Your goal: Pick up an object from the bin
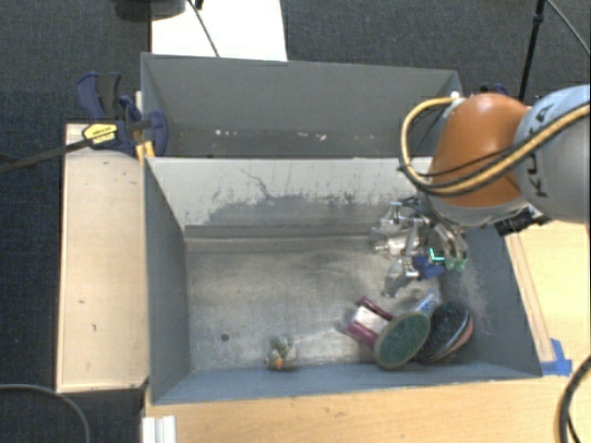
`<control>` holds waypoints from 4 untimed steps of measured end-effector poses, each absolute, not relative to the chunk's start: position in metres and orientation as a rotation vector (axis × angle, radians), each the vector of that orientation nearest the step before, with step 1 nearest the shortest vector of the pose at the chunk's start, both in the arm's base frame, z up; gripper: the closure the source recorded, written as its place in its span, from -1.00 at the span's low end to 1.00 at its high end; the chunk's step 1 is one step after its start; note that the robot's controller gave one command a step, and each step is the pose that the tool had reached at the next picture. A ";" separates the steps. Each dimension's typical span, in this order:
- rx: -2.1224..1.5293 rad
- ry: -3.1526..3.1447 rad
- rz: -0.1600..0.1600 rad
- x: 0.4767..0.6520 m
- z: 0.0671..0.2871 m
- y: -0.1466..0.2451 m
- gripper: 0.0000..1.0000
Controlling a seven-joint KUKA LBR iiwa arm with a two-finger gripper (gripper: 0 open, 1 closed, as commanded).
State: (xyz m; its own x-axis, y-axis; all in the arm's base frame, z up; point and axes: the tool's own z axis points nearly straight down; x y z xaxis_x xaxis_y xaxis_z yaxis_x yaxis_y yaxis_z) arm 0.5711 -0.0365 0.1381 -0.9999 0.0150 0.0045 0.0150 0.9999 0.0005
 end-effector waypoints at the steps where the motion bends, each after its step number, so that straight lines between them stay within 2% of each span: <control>1: 0.082 -3.163 -0.003 0.514 0.089 -0.070 -1.00; 2: 0.622 -3.087 0.000 0.497 0.137 -0.037 -1.00; 3: 1.150 -2.928 0.001 0.551 0.108 -0.056 -1.00; 4: 1.578 -2.766 0.010 0.510 0.106 -0.066 -1.00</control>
Offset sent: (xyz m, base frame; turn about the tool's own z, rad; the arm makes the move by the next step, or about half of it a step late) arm -0.0782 -0.0433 -0.0681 -0.0670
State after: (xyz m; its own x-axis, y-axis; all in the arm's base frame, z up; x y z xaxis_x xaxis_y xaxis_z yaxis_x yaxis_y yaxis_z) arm 0.5104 -0.0659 0.1062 -0.5080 -0.8607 -0.0339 -0.8604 0.5089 -0.0266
